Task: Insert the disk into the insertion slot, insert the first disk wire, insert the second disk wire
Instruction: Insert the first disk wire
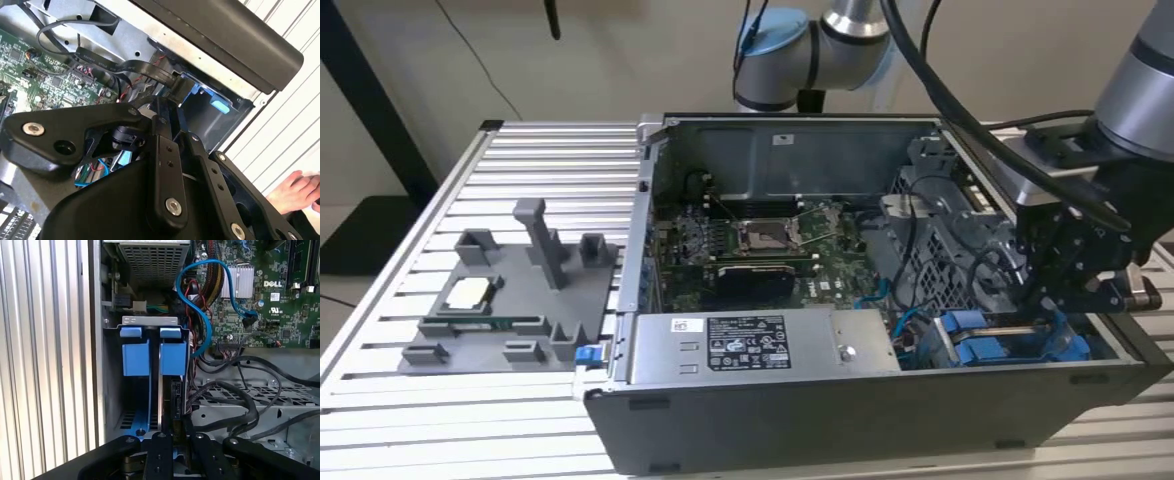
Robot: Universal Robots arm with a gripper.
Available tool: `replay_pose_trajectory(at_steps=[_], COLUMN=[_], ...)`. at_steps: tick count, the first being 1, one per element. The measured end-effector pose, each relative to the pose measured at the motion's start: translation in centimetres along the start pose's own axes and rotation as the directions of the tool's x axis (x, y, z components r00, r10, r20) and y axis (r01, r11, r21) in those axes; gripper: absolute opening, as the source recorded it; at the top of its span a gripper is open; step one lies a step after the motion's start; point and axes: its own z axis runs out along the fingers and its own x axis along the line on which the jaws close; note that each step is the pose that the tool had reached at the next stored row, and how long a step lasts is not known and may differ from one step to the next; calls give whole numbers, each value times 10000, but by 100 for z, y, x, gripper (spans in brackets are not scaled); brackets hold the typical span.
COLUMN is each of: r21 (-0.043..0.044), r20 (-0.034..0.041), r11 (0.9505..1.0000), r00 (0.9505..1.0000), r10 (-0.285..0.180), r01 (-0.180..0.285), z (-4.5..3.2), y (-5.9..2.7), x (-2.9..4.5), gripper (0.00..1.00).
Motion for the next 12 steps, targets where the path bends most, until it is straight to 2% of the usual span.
replay_pose_trajectory(at_steps=[12], r21=[1], r20=[38], r11=[10000], r00=[10000], r10=[1], r01=[-1], z=[34], y=[0], x=[-18], gripper=[19])
